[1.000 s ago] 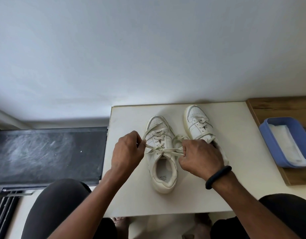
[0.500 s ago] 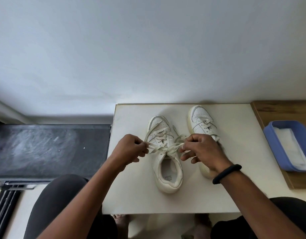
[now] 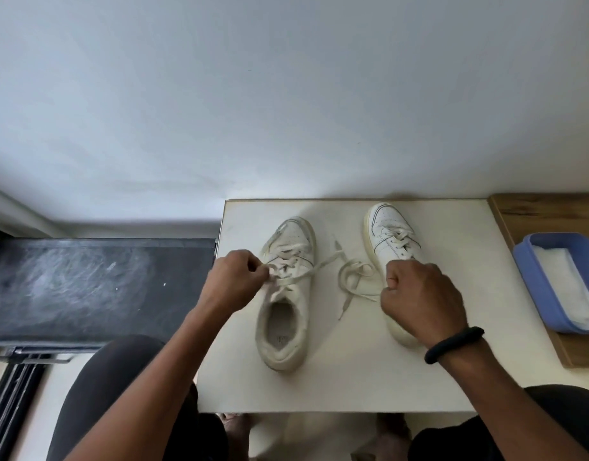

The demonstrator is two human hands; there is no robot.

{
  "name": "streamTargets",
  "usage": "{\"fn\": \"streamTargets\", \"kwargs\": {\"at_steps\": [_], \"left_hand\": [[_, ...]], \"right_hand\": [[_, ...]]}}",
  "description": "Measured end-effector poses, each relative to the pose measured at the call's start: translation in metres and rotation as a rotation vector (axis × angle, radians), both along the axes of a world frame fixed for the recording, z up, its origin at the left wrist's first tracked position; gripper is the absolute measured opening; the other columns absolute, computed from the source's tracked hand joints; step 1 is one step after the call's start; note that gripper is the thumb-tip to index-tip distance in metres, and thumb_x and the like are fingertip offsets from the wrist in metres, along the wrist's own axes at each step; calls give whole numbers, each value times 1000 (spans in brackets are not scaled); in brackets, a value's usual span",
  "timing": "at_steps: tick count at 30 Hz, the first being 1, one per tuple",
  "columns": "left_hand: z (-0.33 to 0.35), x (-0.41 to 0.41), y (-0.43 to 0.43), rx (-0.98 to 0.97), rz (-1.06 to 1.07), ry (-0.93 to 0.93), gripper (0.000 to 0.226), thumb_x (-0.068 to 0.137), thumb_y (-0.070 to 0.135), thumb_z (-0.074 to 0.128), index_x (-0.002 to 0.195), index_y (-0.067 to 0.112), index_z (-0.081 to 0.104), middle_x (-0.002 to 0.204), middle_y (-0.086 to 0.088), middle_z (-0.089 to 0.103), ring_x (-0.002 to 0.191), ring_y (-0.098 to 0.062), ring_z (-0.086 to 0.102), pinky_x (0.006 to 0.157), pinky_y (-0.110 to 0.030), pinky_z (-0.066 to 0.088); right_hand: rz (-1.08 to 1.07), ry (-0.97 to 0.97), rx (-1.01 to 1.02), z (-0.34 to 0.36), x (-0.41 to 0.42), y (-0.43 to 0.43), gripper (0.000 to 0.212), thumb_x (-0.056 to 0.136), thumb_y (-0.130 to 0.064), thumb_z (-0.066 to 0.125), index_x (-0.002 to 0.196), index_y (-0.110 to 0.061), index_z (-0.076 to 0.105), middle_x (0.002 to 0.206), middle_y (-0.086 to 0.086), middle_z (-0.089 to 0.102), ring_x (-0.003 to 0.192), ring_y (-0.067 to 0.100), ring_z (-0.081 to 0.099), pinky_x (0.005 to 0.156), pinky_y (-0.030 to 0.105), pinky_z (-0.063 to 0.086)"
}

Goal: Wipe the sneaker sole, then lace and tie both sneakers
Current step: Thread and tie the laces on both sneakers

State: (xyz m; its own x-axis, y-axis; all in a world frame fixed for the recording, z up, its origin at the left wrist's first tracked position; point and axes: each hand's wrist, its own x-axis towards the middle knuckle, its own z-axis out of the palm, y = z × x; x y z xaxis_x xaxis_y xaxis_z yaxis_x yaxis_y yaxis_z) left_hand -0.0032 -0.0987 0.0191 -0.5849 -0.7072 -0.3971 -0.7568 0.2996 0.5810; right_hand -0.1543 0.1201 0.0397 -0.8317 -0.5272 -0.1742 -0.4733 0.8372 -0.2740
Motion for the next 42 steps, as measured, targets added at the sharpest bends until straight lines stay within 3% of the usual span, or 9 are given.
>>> {"fn": "streamTargets", "kwargs": {"at_steps": [6, 11, 17, 20, 25, 29, 33, 38, 42], "left_hand": [[-2, 0, 7, 42, -18, 11, 19, 97, 28, 65, 84, 14, 70, 79, -7, 77, 77, -30, 75, 70, -42, 62], [-4, -2, 10, -9, -67, -17, 19, 98, 37, 65, 93, 19, 68, 90, -3, 75, 78, -28, 69, 71, -39, 57], [5, 12, 23, -72, -184, 14, 40, 102, 35, 59, 142, 33, 53, 126, -1, 67, 113, -24, 65, 95, -39, 52], [4, 18, 35, -45, -285, 53, 49, 96, 36, 69, 142, 42, 55, 134, 3, 59, 117, -18, 63, 101, -38, 51], [0, 17, 36, -92, -212, 107, 27, 90, 32, 75, 116, 41, 73, 120, 7, 68, 111, -15, 65, 93, -37, 53], [-1, 14, 30, -78, -173, 128, 18, 88, 35, 79, 106, 39, 78, 114, 10, 71, 104, -10, 67, 90, -36, 54], [-1, 13, 25, -45, -156, 161, 16, 85, 36, 83, 101, 37, 81, 113, 10, 73, 102, -10, 68, 91, -35, 54], [-2, 5, 17, 28, -109, 144, 14, 80, 41, 86, 92, 37, 80, 98, 7, 74, 92, -12, 70, 82, -31, 56], [0, 1, 8, 87, -190, 93, 17, 84, 38, 85, 100, 36, 80, 88, 11, 67, 80, -14, 65, 69, -26, 50]], "right_hand": [[148, -42, -65, -12, 23, -17, 10, 79, -18, 55, 82, -23, 47, 71, -6, 56, 75, 27, 61, 62, 31, 44], [229, -145, -356, -42, 25, -34, 11, 90, -21, 66, 96, -29, 64, 93, -11, 68, 79, 13, 65, 74, 35, 56], [369, -148, -496, -65, 37, -44, 14, 92, -24, 68, 105, -27, 69, 111, -13, 60, 92, 7, 64, 78, 29, 55], [397, -87, -493, -65, 41, -47, 7, 89, -19, 64, 95, -22, 66, 106, -11, 60, 96, 11, 63, 78, 32, 56], [344, -87, -459, -53, 37, -47, 14, 81, -34, 47, 80, -21, 52, 67, -10, 59, 61, 13, 58, 65, 35, 52], [138, -595, -516, -27, 16, -45, 8, 88, -11, 63, 85, -18, 64, 60, 3, 70, 56, 19, 67, 62, 33, 53], [42, -1097, -756, 15, -15, -25, 8, 88, 1, 62, 92, -4, 66, 65, 15, 61, 53, 24, 55, 54, 31, 49], [-48, -1346, -1019, 47, -37, -1, 18, 72, -10, 64, 87, -6, 74, 79, 16, 68, 55, 22, 60, 51, 24, 51], [-20, -1465, -1169, 42, -36, -2, 44, 64, -4, 65, 105, -13, 78, 107, 8, 76, 78, 16, 73, 57, 22, 55]]}}
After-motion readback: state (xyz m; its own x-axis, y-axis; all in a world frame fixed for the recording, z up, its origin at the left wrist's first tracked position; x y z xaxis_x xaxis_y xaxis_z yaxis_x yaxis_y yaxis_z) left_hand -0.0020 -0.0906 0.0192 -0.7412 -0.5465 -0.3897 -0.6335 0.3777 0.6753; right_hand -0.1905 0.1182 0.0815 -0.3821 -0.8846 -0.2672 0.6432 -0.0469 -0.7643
